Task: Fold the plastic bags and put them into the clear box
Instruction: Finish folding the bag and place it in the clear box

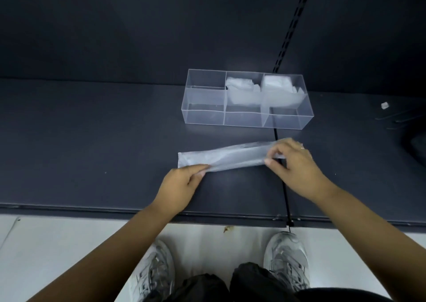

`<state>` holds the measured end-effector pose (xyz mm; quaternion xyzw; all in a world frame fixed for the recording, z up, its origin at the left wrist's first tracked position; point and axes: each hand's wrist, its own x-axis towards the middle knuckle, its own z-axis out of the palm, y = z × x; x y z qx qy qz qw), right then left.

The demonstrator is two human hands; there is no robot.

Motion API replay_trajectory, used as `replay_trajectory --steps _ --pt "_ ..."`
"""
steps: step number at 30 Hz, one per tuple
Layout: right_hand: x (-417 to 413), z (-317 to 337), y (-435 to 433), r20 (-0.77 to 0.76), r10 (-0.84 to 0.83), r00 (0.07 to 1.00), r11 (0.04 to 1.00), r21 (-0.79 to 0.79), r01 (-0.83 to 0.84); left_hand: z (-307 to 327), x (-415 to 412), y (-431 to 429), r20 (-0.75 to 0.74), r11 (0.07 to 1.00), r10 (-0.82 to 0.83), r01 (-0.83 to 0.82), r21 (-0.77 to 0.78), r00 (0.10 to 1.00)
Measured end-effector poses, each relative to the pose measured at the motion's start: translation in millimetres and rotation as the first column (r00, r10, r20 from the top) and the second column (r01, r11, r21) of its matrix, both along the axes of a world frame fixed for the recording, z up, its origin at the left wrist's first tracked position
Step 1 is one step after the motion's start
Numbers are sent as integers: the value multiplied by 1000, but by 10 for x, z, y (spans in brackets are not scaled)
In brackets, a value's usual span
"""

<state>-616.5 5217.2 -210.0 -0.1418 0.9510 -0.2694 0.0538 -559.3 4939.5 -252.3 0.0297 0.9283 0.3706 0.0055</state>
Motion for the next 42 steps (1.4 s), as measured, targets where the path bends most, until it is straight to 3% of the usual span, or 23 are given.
replay_trajectory --steps 2,5,8,11,15,17,18,20,21,22,23,25,27,28,30,32,37,42 --pt "25 65 -120 -59 95 994 994 58 -92 44 -65 -61 73 998 -19 14 64 997" --pt "19 -55 -321 28 158 987 980 121 -161 95 -156 -127 131 989 -111 96 116 985" --pt "-68 -179 -360 170 -99 981 976 -174 129 116 -269 -228 244 979 -120 74 189 962" --pt "-157 -271 -283 309 -280 909 880 -297 372 110 -377 -355 320 953 19 -113 280 947" --pt "-218 -330 -296 311 -350 884 868 -247 431 119 -465 -433 406 833 268 -422 358 874" --pt "-244 -348 -315 292 -367 883 871 -227 436 130 -445 -397 315 845 445 -509 163 838" --pt "-263 -350 -323 281 -376 883 873 -213 439 144 -410 -346 137 859 507 -512 4 851" --pt "-290 -358 -341 276 -385 880 880 -178 441 191 -301 -112 -270 887 364 -420 -191 891" --pt "-292 -350 -353 282 -385 879 884 -162 439 185 -248 42 -367 919 209 -310 -243 906" --pt "-287 -332 -372 289 -387 875 886 -146 440 152 -201 198 -361 938 61 -177 -297 930" --pt "-274 -305 -392 269 -403 875 889 -113 444 101 -152 339 -263 939 -38 -56 -340 964" --pt "-207 -243 -460 26 -432 901 901 -29 433 -36 -70 483 -8 879 -76 63 -474 997" --pt "-74 -199 -632 -269 -284 920 958 -46 283 -198 -13 471 95 798 -45 93 -596 994" --pt "12 -194 -767 -306 -139 942 990 -73 123 -266 9 450 117 775 -35 101 -624 992" --pt "194 -260 -1040 -166 199 966 973 -81 -214 -355 42 424 152 751 -49 136 -646 987" --pt "294 -434 -1152 10 368 930 930 5 -368 -390 59 413 157 736 -55 147 -661 986" --pt "23 -696 -718 35 278 960 902 334 -273 -330 55 379 110 752 -23 90 -653 994" --pt "-143 -751 -186 12 81 997 897 436 -78 -291 46 332 114 746 -3 78 -661 993"
